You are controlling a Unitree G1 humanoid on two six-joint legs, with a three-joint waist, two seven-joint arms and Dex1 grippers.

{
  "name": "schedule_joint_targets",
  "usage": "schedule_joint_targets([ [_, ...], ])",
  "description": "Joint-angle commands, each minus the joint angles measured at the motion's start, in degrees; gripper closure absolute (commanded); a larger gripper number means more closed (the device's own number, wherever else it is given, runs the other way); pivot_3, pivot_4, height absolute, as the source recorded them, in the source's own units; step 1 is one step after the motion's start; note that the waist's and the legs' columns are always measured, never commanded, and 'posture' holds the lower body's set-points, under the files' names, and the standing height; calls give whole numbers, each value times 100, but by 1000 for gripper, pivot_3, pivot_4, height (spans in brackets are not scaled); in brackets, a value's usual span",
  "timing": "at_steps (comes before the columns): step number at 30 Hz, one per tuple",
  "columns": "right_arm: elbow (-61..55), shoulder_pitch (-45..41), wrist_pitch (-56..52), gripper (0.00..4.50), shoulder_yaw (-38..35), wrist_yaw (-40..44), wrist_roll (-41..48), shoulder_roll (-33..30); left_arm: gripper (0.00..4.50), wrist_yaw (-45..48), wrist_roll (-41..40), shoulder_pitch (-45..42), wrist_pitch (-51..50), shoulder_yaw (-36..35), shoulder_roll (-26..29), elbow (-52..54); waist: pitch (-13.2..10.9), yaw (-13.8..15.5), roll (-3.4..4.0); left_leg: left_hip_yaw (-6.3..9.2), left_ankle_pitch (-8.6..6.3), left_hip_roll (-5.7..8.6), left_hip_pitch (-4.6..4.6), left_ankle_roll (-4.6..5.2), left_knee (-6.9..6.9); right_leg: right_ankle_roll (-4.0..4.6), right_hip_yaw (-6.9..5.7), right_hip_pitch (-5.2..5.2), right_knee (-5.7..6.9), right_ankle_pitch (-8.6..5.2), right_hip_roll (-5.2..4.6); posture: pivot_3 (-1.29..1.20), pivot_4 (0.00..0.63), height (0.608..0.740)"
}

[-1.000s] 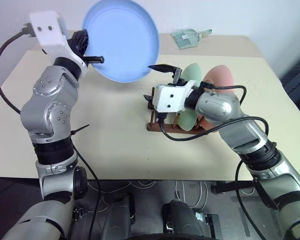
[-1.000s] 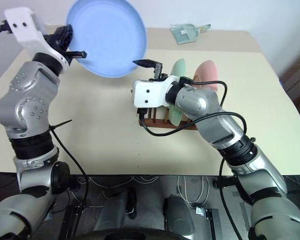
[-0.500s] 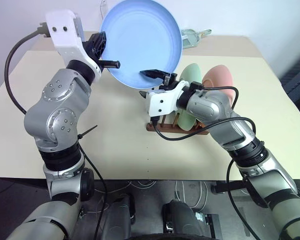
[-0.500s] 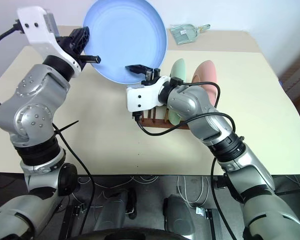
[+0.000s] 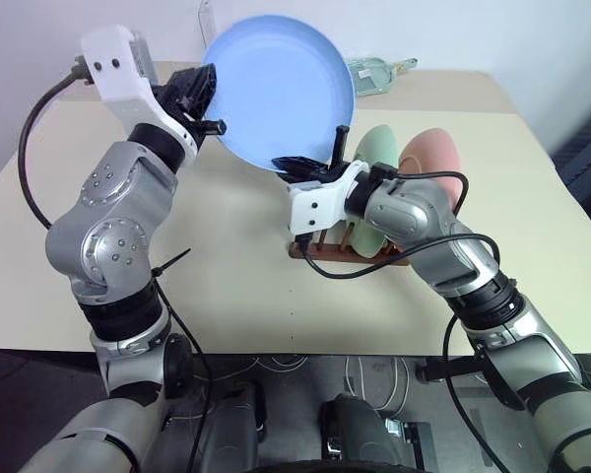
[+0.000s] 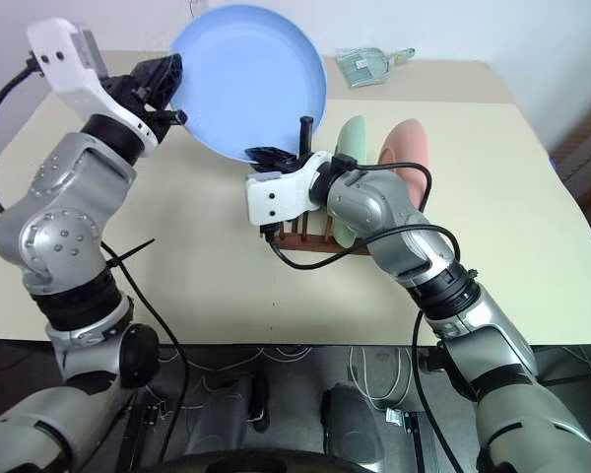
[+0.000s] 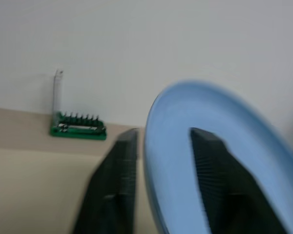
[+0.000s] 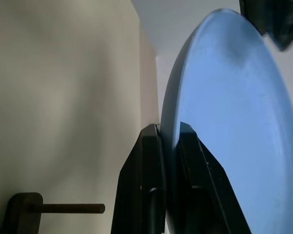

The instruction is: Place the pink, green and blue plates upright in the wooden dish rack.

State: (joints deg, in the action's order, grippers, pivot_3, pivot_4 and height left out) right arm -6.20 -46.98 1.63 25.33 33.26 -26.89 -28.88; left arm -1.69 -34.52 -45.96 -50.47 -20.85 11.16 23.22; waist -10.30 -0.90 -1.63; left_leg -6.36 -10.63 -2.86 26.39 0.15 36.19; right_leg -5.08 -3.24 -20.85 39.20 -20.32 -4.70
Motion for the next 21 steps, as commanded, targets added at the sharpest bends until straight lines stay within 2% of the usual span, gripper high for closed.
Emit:
schedule_joint_targets([
  [1,-112,-30,80,4500,-235,-35,-36,43,1052,-108,-250,-270,521,-453,-9,29,0,-7,0,0,1,-1,-1,-1,0,0,0,0,0,0,1,0,150,732],
  [3,-102,-54,101,4500,-244,-43,-24,57,56,-276,-259,-349,768,-670,9,-101,0,-7,0,1,2,-1,-1,-3,0,0,0,0,0,0,2,0,150,732],
  [8,-125,-138,28,4500,-434,-39,325,277,56,-333,118,-286,1331,-953,582,-723,0,-12,0,1,3,-1,-4,-4,-2,0,0,2,1,0,4,0,150,732],
  [12,-338,-228,-320,4500,-825,40,1025,727,56,209,560,318,1654,-858,1379,-1332,0,-21,1,-1,3,0,-4,-4,-5,0,-1,0,1,0,5,0,150,732],
  [14,-592,-243,-735,4500,-1140,76,1571,1020,56,596,666,799,1761,-706,1609,-1539,0,-14,2,0,3,-2,-5,-5,-6,1,-1,0,2,0,5,0,150,732],
  [20,-1330,-258,-1889,4500,-1732,135,2753,1507,56,1247,998,1474,2285,-282,1733,-1924,1,35,-2,2,2,2,2,-4,-5,1,-5,1,-2,0,1,0,150,732],
  [21,-1611,-223,-2362,4500,-1980,28,3241,1701,56,1337,1099,1643,2437,-153,1657,-1995,1,25,-2,2,2,2,3,-4,-6,1,-5,0,-2,0,1,0,150,732],
])
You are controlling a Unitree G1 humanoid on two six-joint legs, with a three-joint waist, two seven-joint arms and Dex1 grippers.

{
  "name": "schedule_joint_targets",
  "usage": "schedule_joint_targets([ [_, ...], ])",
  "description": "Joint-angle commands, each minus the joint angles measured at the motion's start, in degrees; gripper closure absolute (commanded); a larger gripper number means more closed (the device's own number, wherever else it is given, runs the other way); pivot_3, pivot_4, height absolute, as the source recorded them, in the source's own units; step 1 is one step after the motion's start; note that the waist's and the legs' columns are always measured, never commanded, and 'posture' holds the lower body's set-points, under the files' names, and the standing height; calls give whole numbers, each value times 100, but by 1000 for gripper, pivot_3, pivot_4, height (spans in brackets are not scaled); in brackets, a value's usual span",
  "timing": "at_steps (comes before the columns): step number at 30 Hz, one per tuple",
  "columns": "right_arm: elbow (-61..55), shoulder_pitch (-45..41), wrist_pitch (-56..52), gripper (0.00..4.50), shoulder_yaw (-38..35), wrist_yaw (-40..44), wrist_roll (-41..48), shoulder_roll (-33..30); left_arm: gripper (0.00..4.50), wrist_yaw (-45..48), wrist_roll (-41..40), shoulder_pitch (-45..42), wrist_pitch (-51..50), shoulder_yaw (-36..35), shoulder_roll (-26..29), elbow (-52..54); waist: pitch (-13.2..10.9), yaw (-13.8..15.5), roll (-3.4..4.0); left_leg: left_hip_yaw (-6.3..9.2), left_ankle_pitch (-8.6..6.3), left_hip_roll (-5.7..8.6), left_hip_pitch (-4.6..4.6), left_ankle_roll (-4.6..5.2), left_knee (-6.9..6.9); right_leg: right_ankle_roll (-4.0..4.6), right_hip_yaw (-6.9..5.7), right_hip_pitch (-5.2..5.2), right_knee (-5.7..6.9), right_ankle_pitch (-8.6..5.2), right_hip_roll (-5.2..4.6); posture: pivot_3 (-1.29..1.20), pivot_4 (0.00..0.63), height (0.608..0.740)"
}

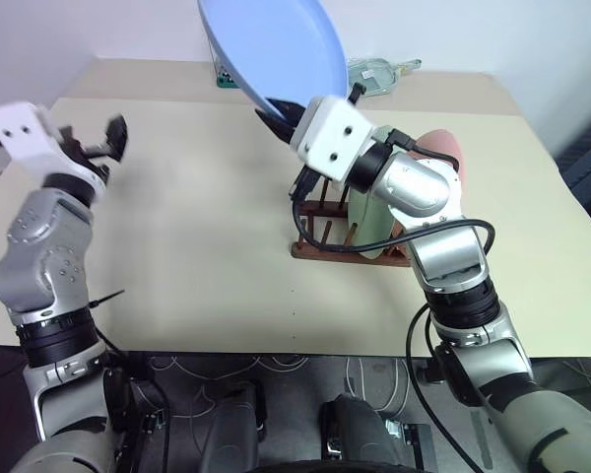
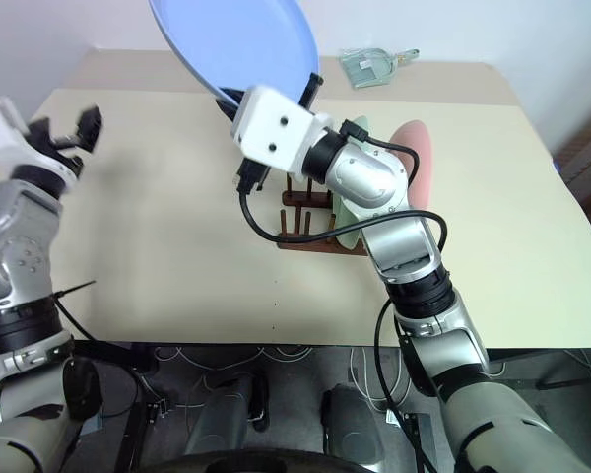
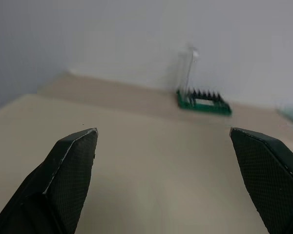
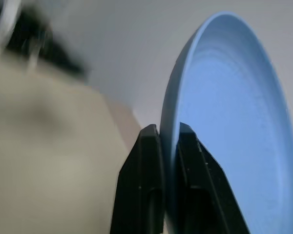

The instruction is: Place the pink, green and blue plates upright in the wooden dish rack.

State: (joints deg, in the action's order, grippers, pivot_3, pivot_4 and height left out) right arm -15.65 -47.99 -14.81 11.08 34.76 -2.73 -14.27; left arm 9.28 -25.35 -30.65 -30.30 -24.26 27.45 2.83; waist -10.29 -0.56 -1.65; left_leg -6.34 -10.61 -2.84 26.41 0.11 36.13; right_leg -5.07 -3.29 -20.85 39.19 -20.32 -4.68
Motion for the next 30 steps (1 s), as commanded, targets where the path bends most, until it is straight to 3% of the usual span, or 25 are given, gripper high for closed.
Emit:
schedule_joint_targets([
  [1,-903,-95,-1117,4500,-762,-222,1245,395,56,312,221,230,520,283,-55,14,0,-17,1,0,0,0,-1,0,-1,0,0,-1,1,0,0,0,150,732],
  [6,-1768,54,-2963,4500,-1516,-936,2848,1004,56,318,402,489,725,639,-395,-39,1,-35,3,0,0,-5,-3,-1,-9,2,3,-4,5,0,1,0,150,732],
  [13,-2540,498,-4397,4500,-2262,-2418,4379,1786,56,717,561,728,1061,1185,-684,79,2,-31,3,0,0,-4,0,0,-12,4,4,-9,5,1,-2,0,150,732],
  [21,-2790,1010,-4816,4500,-2567,-3933,5321,2204,56,1977,281,1119,1282,1590,-504,295,3,-56,6,-2,0,-5,0,0,-17,6,6,-15,6,2,-1,0,150,732],
  [30,-2738,1308,-4713,4500,-2523,-4941,6147,2139,56,3316,81,1542,1226,1888,38,453,4,-63,12,-4,-1,-5,1,1,-21,6,9,-17,4,1,-3,0,150,732],
])
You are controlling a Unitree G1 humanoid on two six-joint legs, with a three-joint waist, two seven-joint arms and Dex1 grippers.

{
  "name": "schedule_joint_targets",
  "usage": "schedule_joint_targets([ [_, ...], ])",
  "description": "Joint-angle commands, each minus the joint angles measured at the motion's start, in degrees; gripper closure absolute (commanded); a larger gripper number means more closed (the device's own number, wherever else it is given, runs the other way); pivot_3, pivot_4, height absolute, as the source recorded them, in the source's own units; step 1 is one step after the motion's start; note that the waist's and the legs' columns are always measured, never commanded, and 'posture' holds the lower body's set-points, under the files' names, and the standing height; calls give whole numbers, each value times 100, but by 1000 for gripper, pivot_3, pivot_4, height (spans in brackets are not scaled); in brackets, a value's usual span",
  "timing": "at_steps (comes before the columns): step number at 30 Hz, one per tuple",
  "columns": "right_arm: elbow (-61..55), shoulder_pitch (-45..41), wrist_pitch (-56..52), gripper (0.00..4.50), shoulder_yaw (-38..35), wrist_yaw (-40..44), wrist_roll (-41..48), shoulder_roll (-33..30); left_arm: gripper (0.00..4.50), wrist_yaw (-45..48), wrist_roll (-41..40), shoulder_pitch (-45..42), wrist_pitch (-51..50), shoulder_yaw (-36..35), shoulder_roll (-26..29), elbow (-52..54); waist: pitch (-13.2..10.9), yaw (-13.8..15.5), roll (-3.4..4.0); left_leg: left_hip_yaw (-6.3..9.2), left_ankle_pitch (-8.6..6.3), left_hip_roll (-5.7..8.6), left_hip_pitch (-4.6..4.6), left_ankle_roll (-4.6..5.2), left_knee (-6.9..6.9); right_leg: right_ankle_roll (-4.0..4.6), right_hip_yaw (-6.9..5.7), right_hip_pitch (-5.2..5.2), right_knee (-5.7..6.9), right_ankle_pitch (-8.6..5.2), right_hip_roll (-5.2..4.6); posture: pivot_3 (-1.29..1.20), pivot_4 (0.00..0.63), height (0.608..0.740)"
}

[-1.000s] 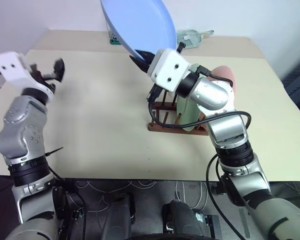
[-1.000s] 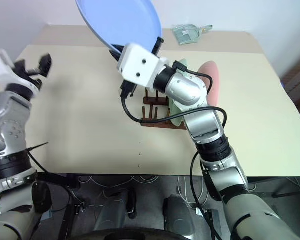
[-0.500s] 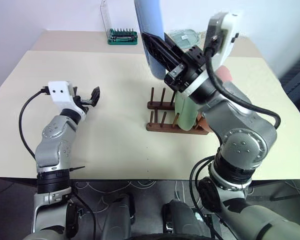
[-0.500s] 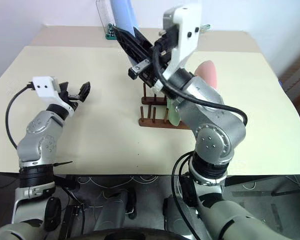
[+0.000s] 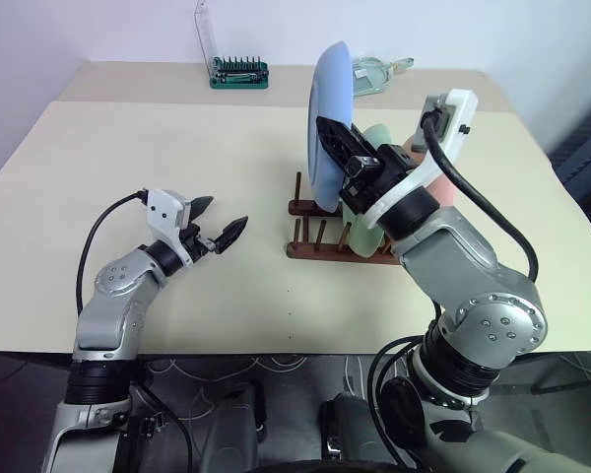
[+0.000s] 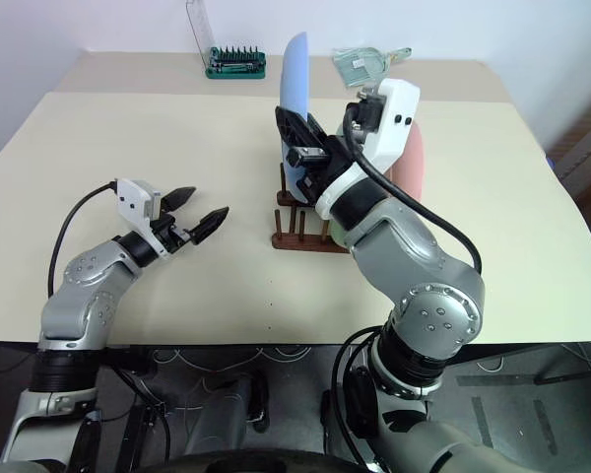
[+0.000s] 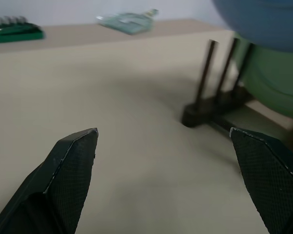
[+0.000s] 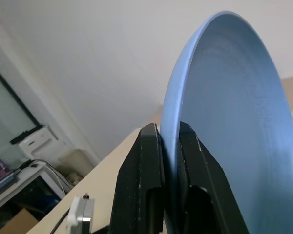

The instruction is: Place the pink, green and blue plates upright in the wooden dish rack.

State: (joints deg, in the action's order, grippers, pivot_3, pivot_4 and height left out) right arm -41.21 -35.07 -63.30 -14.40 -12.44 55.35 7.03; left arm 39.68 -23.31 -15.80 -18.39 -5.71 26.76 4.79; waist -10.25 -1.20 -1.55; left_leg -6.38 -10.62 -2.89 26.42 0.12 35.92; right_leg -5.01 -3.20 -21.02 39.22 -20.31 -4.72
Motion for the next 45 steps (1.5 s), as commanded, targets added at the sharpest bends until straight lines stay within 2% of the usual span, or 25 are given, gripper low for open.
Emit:
schedule_joint_targets([
  [1,-165,34,165,4500,39,-304,434,-12,56,337,-117,85,31,52,139,274,1,2,2,0,0,0,0,0,0,0,0,0,0,0,0,0,150,732],
  [18,-30,172,836,4500,550,-1026,1598,-690,56,633,-102,365,-101,242,230,498,1,-1,5,1,-14,-1,0,23,0,0,1,0,-1,0,-6,0,150,732],
  [36,432,496,1575,4500,970,-2071,2474,-1079,56,638,-92,432,-28,259,181,442,0,-4,7,1,-14,-2,0,25,-1,1,6,-1,-2,0,-7,0,150,732],
  [39,483,493,1656,3424,1020,-2115,2542,-1180,0,636,-80,429,9,262,163,406,0,-2,7,1,-15,-2,0,25,-1,1,7,-1,-2,0,-8,0,150,732],
  [45,536,464,1792,395,1108,-2111,2577,-1393,0,646,-77,470,76,251,142,355,0,-1,7,1,-15,-2,0,25,-1,1,7,-1,-3,0,-8,0,150,732],
])
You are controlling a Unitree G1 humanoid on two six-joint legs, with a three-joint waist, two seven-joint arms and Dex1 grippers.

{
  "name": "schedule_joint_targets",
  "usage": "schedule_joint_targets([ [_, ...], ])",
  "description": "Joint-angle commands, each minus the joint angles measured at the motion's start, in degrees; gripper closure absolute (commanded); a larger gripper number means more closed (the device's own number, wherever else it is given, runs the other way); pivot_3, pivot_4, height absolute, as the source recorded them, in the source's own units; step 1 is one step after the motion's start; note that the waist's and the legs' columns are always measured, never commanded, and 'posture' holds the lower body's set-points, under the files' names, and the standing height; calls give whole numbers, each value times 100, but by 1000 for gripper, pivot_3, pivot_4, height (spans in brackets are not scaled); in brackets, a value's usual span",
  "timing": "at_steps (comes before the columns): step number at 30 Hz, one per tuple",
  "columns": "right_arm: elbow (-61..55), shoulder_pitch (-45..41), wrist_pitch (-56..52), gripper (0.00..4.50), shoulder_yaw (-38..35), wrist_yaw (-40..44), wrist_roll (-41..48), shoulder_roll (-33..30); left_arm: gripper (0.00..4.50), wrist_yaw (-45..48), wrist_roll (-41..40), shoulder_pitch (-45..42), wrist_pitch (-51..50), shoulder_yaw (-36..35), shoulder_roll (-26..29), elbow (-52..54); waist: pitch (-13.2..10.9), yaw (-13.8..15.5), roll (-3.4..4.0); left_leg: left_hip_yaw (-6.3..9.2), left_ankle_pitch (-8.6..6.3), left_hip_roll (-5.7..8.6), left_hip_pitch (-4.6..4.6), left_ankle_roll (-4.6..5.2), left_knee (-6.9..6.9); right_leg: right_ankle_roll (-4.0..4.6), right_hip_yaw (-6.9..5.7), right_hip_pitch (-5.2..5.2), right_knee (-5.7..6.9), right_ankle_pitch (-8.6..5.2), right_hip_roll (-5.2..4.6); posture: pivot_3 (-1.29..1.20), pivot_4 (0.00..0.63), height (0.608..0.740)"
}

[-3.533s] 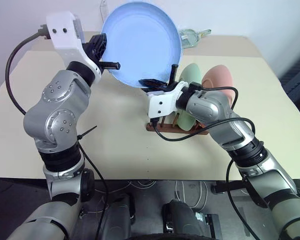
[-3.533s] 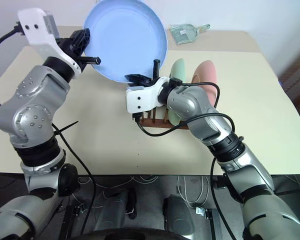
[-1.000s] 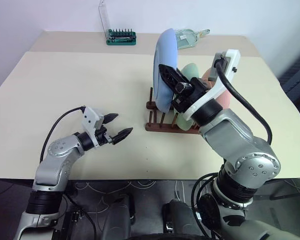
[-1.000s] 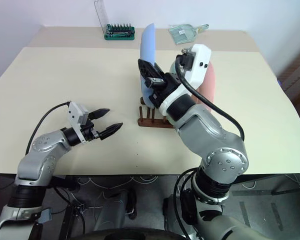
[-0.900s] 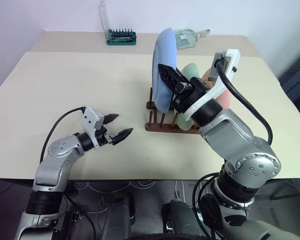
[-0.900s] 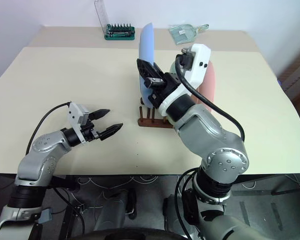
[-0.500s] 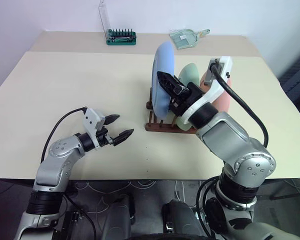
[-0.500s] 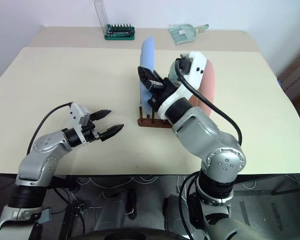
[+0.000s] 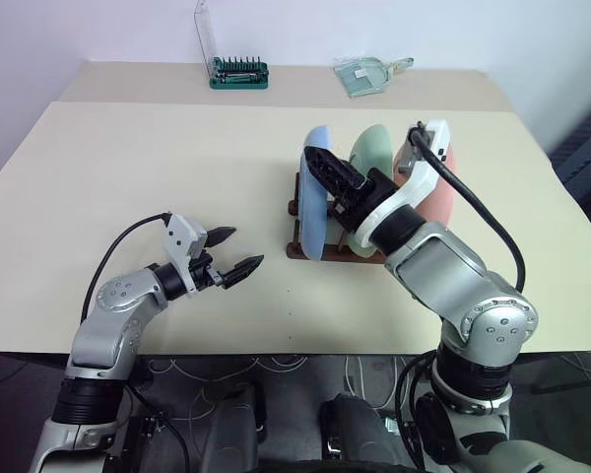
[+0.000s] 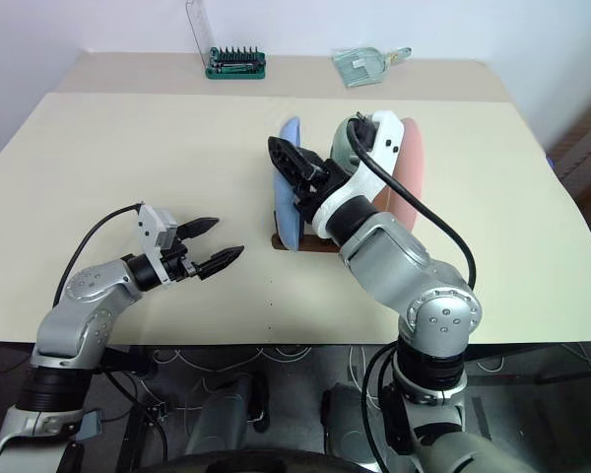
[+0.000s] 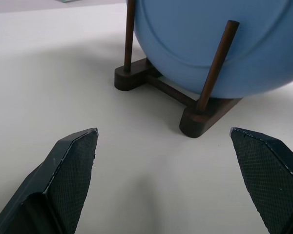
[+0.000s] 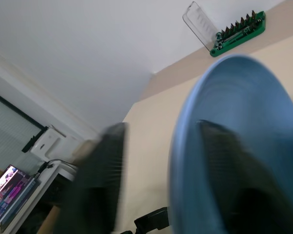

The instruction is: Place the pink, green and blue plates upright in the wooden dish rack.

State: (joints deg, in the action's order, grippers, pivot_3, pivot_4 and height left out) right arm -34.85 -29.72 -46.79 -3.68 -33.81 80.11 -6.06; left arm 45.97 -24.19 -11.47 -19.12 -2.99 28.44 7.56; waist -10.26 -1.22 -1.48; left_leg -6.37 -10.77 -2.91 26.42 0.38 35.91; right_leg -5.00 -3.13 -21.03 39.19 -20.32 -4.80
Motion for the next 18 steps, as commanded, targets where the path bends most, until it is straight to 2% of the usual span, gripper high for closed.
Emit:
schedule_joint_targets([
  [1,-96,-80,157,37,51,35,94,-120,0,21,10,43,155,-23,-25,73,0,2,0,0,0,0,0,0,0,0,0,0,0,0,0,0,150,732],
  [5,-122,-231,151,37,98,276,-109,-454,0,48,11,62,211,-27,-34,14,0,2,0,0,0,0,0,0,0,0,0,0,-1,0,-1,0,150,732],
  [11,-259,-621,22,37,153,1105,-512,-1331,0,85,37,30,320,6,-64,-122,-2,7,3,0,-1,0,0,3,0,0,-1,0,-2,0,-1,0,150,732],
  [16,-608,-944,81,37,-126,2475,-1277,-2672,0,97,86,-65,486,23,-127,-315,-5,24,9,-1,-6,0,2,10,2,0,-2,0,-7,0,-3,0,150,732],
  [18,-633,-771,254,37,-764,3131,-1379,-3332,0,106,123,-115,553,10,-159,-408,-6,64,9,-1,-9,2,5,15,4,0,-5,1,-11,0,-6,0,150,732],
])
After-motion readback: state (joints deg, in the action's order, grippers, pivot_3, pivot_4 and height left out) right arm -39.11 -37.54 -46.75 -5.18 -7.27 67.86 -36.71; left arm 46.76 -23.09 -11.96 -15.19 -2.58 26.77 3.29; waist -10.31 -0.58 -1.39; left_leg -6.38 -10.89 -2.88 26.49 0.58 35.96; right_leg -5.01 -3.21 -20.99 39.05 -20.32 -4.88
